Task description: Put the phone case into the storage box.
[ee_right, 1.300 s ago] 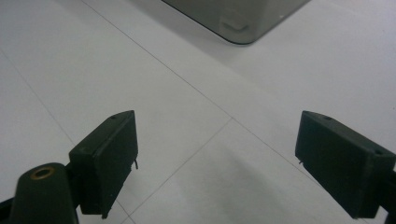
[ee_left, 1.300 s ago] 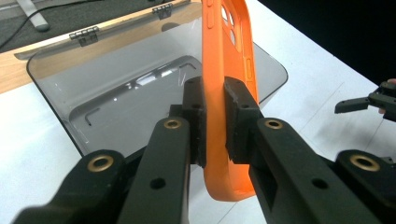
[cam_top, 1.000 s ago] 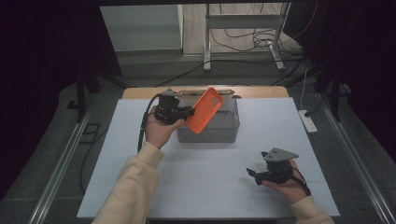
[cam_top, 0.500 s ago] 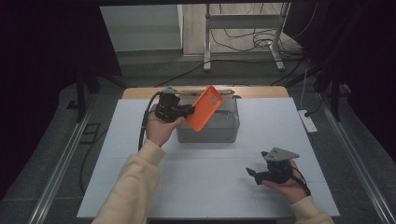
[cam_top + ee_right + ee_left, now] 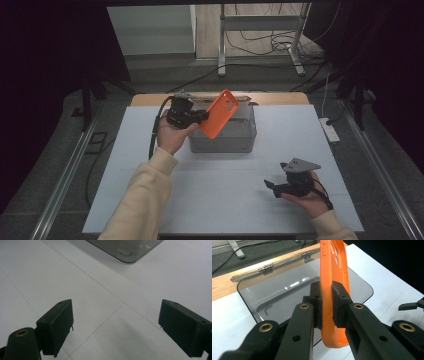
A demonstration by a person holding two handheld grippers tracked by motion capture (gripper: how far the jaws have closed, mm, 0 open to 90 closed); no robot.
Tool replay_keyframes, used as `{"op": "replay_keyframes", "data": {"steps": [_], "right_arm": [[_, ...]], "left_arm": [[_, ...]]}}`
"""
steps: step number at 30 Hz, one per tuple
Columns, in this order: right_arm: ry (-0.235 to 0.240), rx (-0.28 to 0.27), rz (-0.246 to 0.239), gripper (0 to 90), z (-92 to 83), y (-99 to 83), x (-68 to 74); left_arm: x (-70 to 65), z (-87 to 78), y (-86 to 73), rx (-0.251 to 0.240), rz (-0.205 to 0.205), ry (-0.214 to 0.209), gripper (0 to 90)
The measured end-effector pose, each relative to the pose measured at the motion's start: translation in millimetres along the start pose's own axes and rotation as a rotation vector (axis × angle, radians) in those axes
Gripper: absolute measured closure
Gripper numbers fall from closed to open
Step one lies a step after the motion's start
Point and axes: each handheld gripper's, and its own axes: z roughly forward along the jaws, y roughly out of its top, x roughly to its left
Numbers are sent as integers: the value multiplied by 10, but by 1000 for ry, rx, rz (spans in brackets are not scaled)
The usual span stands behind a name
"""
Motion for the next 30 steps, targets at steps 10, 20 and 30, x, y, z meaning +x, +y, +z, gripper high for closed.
{"op": "replay_keyframes", "data": {"steps": [10,20,30], "right_arm": [[8,2,-6,128,4,1,8],[12,4,-19,127,11,2,24],[17,12,-25,124,19,1,30]], "left_arm": [[61,-10,48,-24,-29,10,810],[129,-1,81,-28,-47,42,810],[161,11,87,-40,-61,71,809]]}}
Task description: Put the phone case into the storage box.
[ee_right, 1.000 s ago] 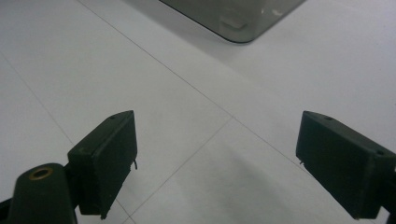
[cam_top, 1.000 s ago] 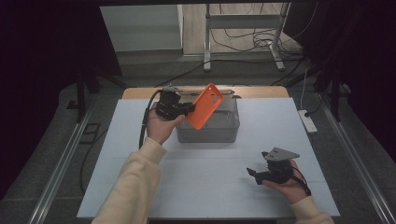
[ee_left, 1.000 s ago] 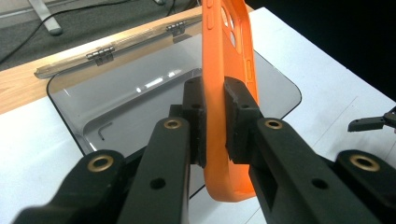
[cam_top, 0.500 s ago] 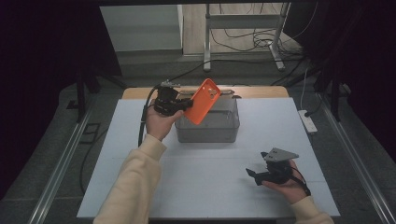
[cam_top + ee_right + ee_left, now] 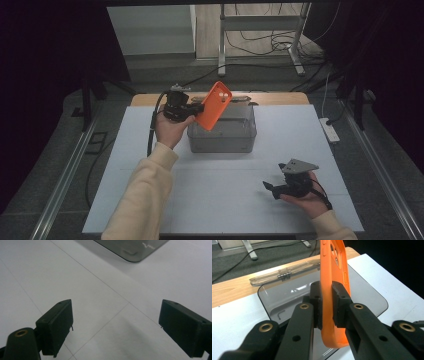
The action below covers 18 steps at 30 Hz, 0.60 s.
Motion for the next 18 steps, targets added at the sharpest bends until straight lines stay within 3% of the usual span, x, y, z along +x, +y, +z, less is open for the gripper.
{"op": "replay_keyframes", "data": {"steps": [18], "right_arm": [[5,11,-5,123,20,-4,13]], "left_arm": [[107,35,1,1,-29,47,810]]}}
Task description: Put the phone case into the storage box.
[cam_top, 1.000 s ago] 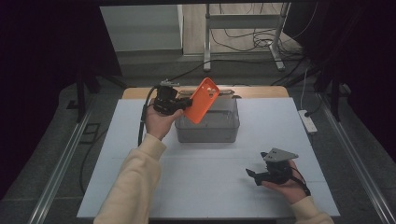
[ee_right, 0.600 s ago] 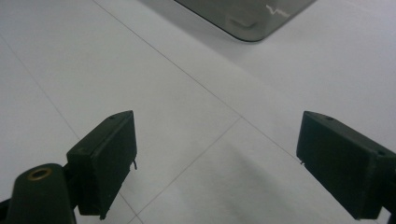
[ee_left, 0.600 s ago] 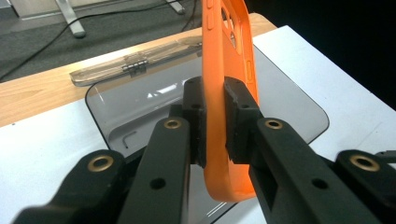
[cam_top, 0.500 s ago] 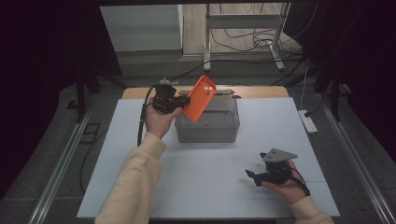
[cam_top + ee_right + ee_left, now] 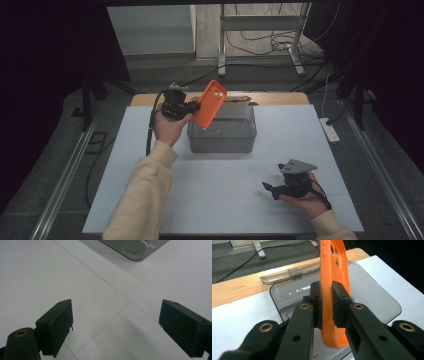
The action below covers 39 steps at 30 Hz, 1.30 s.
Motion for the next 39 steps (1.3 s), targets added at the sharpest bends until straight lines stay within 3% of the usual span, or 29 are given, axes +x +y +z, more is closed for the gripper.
{"op": "replay_keyframes", "data": {"steps": [29,39], "right_arm": [[5,2,-1,121,15,-1,9],[16,3,0,121,30,13,43]], "left_arm": [[48,49,53,-3,-20,62,810],[50,36,149,-7,-26,87,810]]}}
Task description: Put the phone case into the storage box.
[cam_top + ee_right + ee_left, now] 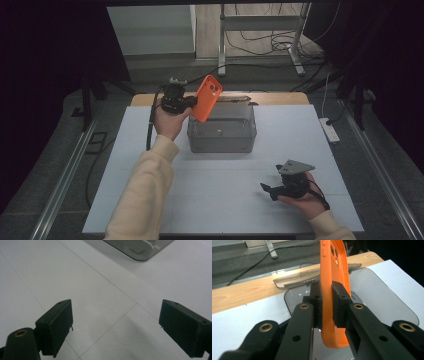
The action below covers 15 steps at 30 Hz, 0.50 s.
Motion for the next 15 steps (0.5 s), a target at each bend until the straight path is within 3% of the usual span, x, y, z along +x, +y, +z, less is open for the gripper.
{"op": "replay_keyframes", "data": {"steps": [15], "right_arm": [[-7,9,-7,123,11,-1,5]], "left_arm": [[29,162,-3,23,-12,38,810]]}}
